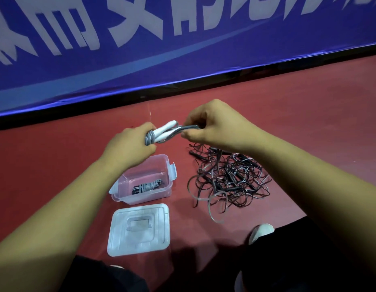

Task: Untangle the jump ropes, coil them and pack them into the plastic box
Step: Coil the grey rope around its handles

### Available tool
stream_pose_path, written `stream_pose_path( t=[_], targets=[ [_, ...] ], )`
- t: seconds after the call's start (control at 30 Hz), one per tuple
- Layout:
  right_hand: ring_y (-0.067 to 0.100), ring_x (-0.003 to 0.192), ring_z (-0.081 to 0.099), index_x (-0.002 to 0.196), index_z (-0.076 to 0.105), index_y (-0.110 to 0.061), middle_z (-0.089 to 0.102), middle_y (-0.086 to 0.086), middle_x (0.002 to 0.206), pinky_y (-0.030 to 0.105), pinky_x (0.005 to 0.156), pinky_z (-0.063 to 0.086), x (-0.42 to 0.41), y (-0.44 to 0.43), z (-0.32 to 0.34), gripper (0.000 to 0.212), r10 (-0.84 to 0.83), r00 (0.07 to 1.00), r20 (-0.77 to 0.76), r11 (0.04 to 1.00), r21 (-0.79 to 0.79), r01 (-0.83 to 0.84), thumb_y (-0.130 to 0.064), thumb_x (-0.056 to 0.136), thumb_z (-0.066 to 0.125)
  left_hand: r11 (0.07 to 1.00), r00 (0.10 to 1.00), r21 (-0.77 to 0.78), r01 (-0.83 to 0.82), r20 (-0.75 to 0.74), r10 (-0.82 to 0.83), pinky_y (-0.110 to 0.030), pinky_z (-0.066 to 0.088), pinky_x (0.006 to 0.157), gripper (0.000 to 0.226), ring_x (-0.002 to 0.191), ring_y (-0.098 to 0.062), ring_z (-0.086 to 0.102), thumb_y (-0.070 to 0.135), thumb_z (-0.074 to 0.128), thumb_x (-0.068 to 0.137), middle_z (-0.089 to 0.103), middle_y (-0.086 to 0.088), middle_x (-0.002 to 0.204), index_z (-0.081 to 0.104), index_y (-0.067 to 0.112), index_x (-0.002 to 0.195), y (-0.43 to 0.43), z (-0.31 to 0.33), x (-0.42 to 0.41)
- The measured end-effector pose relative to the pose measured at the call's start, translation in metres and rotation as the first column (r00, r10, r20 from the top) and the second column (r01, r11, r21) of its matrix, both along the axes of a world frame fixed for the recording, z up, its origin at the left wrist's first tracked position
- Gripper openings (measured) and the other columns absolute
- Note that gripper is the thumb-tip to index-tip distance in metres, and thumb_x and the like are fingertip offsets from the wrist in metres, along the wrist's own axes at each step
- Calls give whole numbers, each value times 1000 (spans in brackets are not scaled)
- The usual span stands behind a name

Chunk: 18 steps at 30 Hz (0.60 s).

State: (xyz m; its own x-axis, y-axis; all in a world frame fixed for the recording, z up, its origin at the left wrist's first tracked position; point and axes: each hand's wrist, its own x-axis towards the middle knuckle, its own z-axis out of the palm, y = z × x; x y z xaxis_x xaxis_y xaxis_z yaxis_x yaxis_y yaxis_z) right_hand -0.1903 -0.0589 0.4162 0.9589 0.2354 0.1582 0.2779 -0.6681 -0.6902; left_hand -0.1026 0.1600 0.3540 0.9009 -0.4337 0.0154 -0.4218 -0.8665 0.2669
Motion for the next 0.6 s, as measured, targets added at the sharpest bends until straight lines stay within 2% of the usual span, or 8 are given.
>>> stream_pose_path(
  t=[0.1,0.2,0.33,0.4,0.47,0.53,0.6],
  targets=[
    [4,47,42,75,71,-16,60,2,60,17,45,31,2,-2,-2,10,-14,1000,20,1000,-18,15,-11,83,68,997,1000,76,1,17,-2,-35,46,64,22,76,-31,58,32,64,81,63,-1,85,56,33,101,-6,-1,-6],
    [7,57,52,83,74,-11,65,2,67,16,50,35,6,-5,-5,9,-28,995,91,995,-90,36,-9,83,66,986,994,142,92,-62,-84,-34,47,63,21,74,-27,58,41,67,76,63,4,78,56,30,91,-14,-3,-17],
    [8,67,57,87,75,-12,69,-1,73,20,59,42,8,-9,-9,8,-18,991,135,984,-175,42,-13,82,69,941,985,294,169,-71,-155,-31,48,60,47,68,-19,58,73,59,75,61,7,70,60,26,80,-29,-5,-31],
    [9,68,60,88,76,-14,70,-2,75,27,63,48,10,-12,-9,8,-32,986,163,980,-189,63,-16,82,72,927,975,304,220,-56,-214,-30,47,58,47,64,-16,57,73,55,78,60,4,67,64,27,83,-33,-5,-35],
    [8,69,62,89,75,-14,70,-3,75,30,66,50,12,-16,-8,10,-50,983,179,982,-171,81,-19,81,76,913,947,252,320,-107,-302,-32,41,53,42,60,-16,54,68,57,82,56,3,64,61,26,81,-34,-5,-37],
    [3,66,60,89,76,-13,65,-8,69,22,61,47,15,-23,-8,15,-77,984,160,988,-122,97,-22,78,81,893,891,122,434,-206,-405,-38,40,55,37,58,-15,51,61,62,84,53,2,62,57,25,80,-31,-6,-37],
    [-2,56,54,86,75,-11,60,-12,63,13,54,39,19,-31,-12,19,-96,988,117,993,-63,104,-23,75,85,862,825,-47,506,-264,-499,-38,43,58,25,57,-13,51,50,67,85,56,3,63,61,26,89,-28,-5,-36]
  ],
)
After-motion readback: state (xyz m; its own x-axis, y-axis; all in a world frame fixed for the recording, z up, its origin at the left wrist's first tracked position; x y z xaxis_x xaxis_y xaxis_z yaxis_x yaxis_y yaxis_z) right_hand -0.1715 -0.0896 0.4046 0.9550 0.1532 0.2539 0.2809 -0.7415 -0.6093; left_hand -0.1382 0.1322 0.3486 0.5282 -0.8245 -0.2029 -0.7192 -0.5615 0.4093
